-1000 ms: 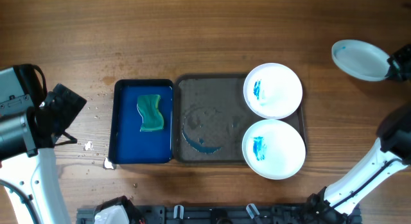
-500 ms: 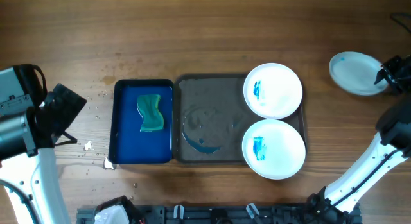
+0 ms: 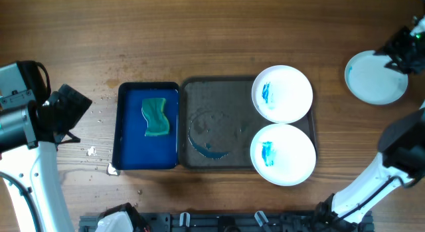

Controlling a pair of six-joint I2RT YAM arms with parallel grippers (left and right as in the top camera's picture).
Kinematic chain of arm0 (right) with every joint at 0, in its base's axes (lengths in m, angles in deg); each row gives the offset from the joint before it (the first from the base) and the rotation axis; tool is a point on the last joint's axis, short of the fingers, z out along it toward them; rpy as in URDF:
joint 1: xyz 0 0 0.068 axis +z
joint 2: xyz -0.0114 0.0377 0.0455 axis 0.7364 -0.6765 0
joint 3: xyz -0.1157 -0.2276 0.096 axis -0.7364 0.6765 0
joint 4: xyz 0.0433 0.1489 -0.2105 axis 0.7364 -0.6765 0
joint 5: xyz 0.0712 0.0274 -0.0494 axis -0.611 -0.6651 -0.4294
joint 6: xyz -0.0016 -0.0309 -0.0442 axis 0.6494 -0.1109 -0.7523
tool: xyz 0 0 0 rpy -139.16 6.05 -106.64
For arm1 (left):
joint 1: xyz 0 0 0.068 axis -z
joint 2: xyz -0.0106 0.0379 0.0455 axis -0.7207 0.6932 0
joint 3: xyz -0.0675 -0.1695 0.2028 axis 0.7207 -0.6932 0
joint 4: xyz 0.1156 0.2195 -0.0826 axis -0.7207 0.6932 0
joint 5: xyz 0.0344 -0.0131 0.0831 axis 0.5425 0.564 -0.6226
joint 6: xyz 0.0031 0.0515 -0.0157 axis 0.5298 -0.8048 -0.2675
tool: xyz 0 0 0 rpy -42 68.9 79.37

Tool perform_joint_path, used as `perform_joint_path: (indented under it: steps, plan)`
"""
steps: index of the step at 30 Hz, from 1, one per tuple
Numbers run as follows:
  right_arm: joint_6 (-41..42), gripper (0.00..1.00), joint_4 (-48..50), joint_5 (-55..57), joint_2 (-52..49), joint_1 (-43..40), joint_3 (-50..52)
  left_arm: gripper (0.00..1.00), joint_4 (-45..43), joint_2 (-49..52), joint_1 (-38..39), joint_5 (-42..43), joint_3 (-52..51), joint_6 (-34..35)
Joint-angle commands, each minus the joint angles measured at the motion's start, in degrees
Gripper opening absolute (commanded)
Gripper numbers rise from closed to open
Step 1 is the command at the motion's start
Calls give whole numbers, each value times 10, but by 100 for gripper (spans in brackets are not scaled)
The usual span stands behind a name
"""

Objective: Clean dirty plates on tray and stack at the side
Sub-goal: 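Carry the plate right and set it on the table beside the trays, then grip the upper-right white plate rim with the right gripper and drag it left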

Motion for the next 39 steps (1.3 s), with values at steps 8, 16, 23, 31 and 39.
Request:
perform_joint_path:
  steps: [8, 16, 23, 31, 39]
  plan:
    - [-2, 48, 20, 54, 5, 126, 86, 100, 0, 3, -4, 5, 8, 3]
    - [-2, 47, 97, 55, 5, 145, 253, 100, 0, 3, -4, 5, 8, 3]
    - [-2, 43, 202, 49, 5, 179, 381, 100, -1, 3, -4, 5, 8, 3]
    - [16, 42, 237, 49, 5, 207, 401, 100, -1, 3, -4, 5, 8, 3]
    - [35, 29, 263, 49, 5, 207, 401, 100, -1, 3, -4, 5, 8, 3]
